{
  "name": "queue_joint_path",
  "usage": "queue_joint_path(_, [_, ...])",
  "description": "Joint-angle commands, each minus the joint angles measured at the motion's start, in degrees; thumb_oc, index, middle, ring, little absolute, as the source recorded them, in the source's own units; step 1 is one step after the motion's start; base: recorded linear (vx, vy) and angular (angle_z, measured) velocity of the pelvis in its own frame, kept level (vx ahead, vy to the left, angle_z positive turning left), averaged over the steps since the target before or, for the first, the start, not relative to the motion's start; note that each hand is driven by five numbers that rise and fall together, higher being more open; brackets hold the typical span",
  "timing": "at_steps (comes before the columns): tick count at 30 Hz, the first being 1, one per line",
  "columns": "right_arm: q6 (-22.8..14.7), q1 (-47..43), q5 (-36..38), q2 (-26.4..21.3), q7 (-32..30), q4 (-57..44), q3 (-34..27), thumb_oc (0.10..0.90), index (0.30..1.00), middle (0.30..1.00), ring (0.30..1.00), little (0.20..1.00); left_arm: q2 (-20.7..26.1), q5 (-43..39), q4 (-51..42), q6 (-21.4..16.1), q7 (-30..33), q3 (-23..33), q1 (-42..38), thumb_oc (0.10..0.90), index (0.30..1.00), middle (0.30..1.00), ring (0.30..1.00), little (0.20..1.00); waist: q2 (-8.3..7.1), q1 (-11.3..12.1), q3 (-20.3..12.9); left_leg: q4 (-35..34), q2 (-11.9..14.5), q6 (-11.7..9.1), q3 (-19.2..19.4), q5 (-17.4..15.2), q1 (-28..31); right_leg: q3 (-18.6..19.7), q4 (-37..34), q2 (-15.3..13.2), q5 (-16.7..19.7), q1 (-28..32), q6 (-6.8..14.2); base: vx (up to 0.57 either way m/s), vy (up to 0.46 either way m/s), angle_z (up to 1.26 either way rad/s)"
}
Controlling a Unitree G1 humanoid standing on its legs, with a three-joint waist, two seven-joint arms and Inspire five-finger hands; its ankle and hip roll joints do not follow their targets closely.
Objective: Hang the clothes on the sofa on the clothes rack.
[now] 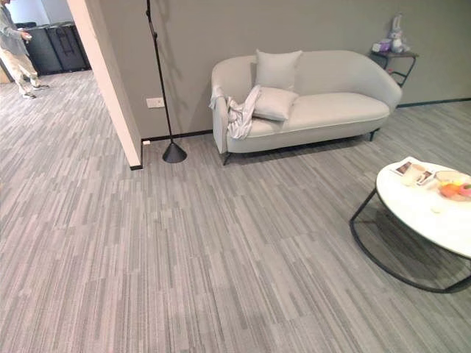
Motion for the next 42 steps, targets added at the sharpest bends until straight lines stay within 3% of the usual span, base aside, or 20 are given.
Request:
queue_joint_path(1, [-1.26,-2.37,0.18,1.03,-0.20,1.12,-1.35,0.800,0.900,0.900,0.900,0.900,0.12,0.09,3.13,-2.35,-0.19,0.67,-3.05,0.800,0.900,0.900,0.900,0.900,-1.11,0.95,-0.94,-4.13,1.84,-3.38,-1.61,-1.13,0.71,2.33,-6.68,-5.39,4.03,2.11,7.50,0.00,0.000,0.00])
queue_joint_path(20, [-1.16,-0.22,-12.78,1.25,3.23,0.74,7.21,0.800,0.900,0.900,0.900,0.900,-0.42,11.50,5.17,-1.78,-3.69,-7.62,-2.16,0.800,0.900,0.900,0.900,0.900,-2.66,-0.59,-0.51,-4.13,2.44,-3.29,0.17,-1.17,-0.25,5.24,-6.68,-5.12,5.76,-0.65,7.81,-0.01,-0.002,-0.04])
queue_joint_path(42, [-1.80,-0.49,-21.40,1.34,4.41,-0.66,12.28,0.800,0.900,0.900,0.900,0.900,-0.24,14.34,5.22,-2.43,-3.23,-9.50,-2.25,0.800,0.900,0.900,0.900,0.900,-2.19,-0.56,0.43,-4.13,1.81,-2.88,-1.08,-1.62,0.52,5.43,-6.68,-5.73,6.00,-0.19,8.08,0.00,0.005,0.00])
